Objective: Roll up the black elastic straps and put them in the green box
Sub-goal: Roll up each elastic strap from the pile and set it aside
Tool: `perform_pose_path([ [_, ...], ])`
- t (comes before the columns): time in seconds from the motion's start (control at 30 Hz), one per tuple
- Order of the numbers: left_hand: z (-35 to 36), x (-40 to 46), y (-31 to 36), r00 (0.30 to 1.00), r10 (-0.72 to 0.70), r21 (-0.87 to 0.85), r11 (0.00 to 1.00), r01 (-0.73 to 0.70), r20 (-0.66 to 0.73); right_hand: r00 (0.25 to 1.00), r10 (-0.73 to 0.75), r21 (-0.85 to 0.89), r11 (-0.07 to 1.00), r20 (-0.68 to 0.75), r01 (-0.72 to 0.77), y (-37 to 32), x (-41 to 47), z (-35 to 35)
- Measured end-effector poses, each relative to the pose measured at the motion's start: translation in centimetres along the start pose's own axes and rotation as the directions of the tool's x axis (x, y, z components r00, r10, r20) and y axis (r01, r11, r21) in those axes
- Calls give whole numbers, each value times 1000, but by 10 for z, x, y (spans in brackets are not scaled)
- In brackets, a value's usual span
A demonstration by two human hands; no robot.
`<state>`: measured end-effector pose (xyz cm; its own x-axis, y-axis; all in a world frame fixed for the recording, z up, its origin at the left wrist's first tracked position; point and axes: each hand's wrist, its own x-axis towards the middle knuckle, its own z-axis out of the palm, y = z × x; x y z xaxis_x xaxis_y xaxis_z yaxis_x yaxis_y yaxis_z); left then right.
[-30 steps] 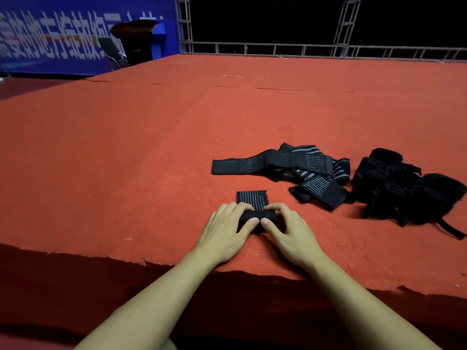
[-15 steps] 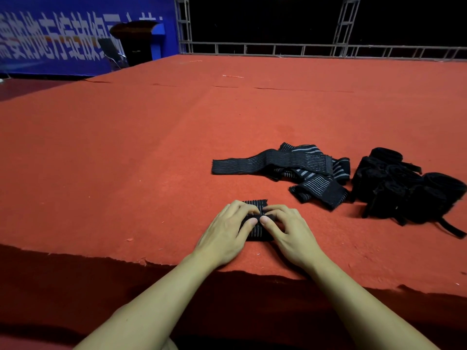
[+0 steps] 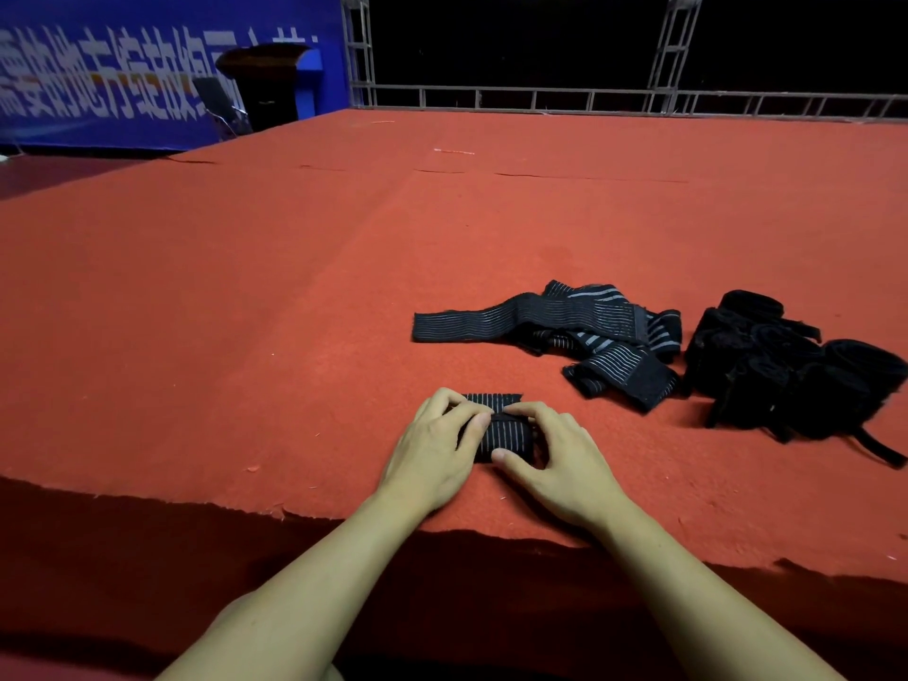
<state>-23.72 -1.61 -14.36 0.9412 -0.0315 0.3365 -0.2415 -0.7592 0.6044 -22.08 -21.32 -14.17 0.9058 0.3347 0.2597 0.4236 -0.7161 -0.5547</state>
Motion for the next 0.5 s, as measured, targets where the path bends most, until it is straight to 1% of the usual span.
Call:
perform_pose_path([
  [0.1,-2,-4,1,998,35,71,997,-37,43,999,2,-44,999,32,-1,2,3,2],
  [0.27,-2,-5,0,994,54,145,987,-67,92,1000,3,-51,999,26,-2,6,5,6],
  [0.4,-2,-5,-1,994,67,134,988,-78,86,1000,-6,-42,999,20,7,8,6,6],
  [0.5,-3,-4,0,996,55,89,994,-61,72,1000,0,-33,999,19,1,7,4,5],
])
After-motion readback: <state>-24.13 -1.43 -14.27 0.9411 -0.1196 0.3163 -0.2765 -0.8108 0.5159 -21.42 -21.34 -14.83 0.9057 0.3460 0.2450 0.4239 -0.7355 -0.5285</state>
